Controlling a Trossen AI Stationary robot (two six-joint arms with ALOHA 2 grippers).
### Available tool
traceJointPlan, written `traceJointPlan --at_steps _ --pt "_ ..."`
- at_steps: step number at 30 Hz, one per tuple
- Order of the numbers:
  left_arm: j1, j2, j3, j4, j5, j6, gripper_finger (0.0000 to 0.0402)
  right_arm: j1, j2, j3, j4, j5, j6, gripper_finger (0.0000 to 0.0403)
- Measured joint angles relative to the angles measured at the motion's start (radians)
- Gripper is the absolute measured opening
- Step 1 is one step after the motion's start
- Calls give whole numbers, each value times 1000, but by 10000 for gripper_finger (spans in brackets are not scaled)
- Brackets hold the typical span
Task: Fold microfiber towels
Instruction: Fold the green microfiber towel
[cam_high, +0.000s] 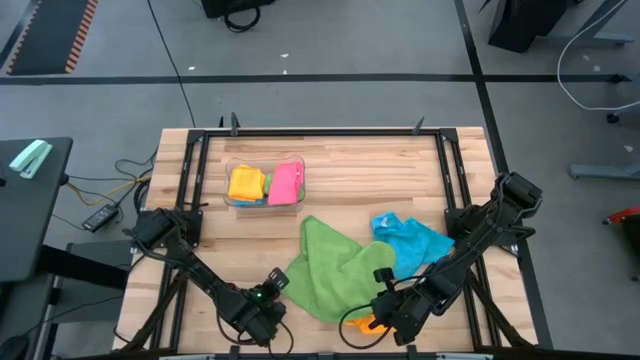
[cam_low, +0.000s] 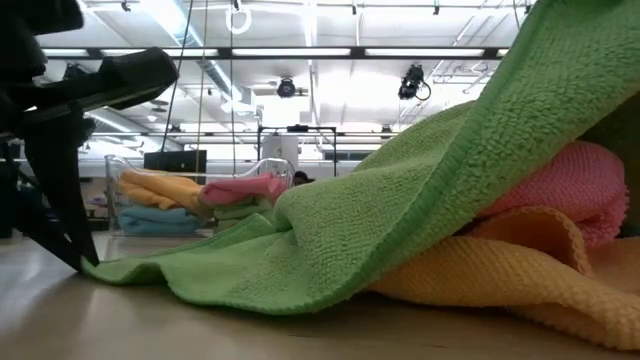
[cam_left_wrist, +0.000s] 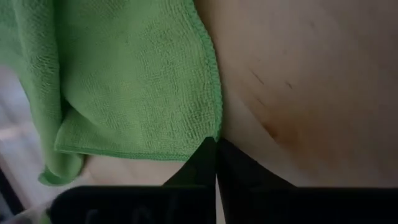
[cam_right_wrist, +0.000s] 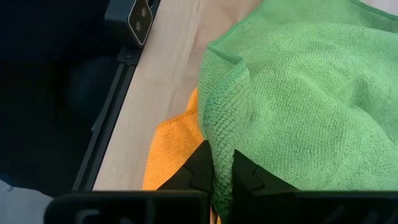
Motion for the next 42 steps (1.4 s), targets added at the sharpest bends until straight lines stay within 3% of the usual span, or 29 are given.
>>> traceJointPlan --at_steps 10,14,18,22,27,32,42 --pt "-19 -118 95 -158 12 -115 6 15 -1 16 3 -92 16 27" --pt "5 -181 100 -190 -39 -182 7 20 -1 16 -3 -115 13 27" --pt "33 -205 100 -239 -87 -237 8 21 -10 16 -68 -133 108 27" --pt "67 -212 98 -294 -151 -261 5 27 -16 16 -151 -127 182 27" --pt "177 -206 65 -303 -190 -274 13 18 -16 13 -184 -31 188 37" --pt "260 -206 8 -234 -228 -241 5 17 -16 -26 -186 -23 225 78" --pt "386 -205 -55 80 -261 71 6 17 -16 -78 -263 -23 326 142"
